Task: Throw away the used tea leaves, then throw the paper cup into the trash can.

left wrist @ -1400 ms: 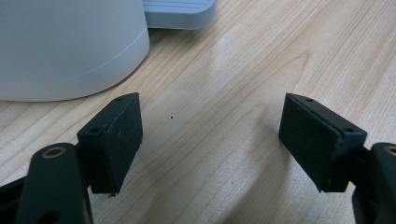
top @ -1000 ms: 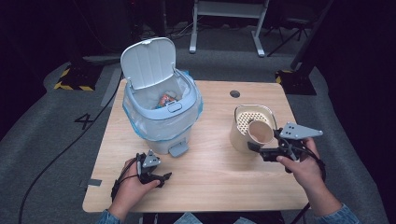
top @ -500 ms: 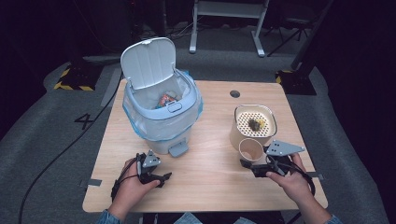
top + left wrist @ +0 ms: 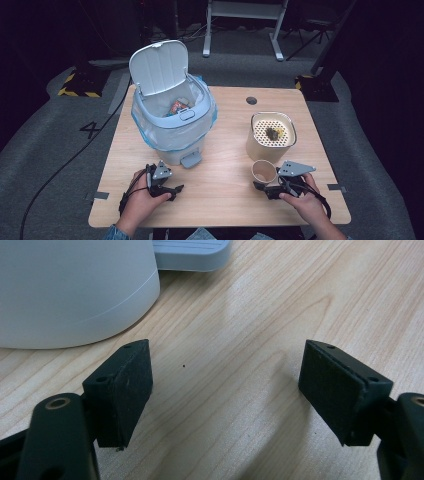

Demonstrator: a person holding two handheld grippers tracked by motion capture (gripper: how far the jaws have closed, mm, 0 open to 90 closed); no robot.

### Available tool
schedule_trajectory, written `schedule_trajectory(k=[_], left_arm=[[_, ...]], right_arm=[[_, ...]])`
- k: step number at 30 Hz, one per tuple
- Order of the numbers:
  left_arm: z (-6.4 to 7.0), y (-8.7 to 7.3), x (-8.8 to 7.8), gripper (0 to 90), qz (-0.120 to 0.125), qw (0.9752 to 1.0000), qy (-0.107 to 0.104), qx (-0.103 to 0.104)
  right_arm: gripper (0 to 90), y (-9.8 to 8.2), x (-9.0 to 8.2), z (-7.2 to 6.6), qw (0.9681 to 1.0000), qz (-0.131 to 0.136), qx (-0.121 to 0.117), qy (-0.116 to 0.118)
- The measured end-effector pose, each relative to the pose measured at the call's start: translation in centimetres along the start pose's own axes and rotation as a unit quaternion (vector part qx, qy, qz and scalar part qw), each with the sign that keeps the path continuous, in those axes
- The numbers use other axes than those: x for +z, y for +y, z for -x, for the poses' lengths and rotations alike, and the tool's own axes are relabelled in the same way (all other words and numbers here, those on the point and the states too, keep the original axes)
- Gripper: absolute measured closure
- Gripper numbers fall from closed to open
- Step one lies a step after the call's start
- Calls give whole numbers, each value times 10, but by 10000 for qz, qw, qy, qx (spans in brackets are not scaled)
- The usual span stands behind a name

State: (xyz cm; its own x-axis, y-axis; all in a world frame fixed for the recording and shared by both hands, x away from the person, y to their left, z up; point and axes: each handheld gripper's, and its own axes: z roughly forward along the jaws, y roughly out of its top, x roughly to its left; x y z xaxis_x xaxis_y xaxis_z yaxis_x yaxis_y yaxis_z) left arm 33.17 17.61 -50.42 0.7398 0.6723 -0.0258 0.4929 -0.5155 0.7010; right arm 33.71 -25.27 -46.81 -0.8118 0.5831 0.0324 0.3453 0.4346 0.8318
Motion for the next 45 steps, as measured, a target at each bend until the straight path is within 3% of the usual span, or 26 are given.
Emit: schedule_trajectory(k=[10, 17, 24, 33, 45], left_arm=[[0, 0, 0, 223, 0, 10000, 0, 1], [0, 0, 0, 223, 2, 10000, -2, -1], [0, 0, 0, 223, 4, 10000, -4, -7], [-1, 0, 0, 223, 12, 10000, -21, -16], [0, 0, 0, 225, 9, 10000, 9, -3]], right_arm=[[296, -6, 6, -1, 9997, -52, 131, 222], [299, 8, 6, 6, 9954, 181, 127, 937], [301, 43, 2, 11, 9882, -118, -325, 1489], [300, 77, 5, 14, 9891, -102, -534, 1367], [298, 127, 0, 28, 9894, -64, -712, 1262]])
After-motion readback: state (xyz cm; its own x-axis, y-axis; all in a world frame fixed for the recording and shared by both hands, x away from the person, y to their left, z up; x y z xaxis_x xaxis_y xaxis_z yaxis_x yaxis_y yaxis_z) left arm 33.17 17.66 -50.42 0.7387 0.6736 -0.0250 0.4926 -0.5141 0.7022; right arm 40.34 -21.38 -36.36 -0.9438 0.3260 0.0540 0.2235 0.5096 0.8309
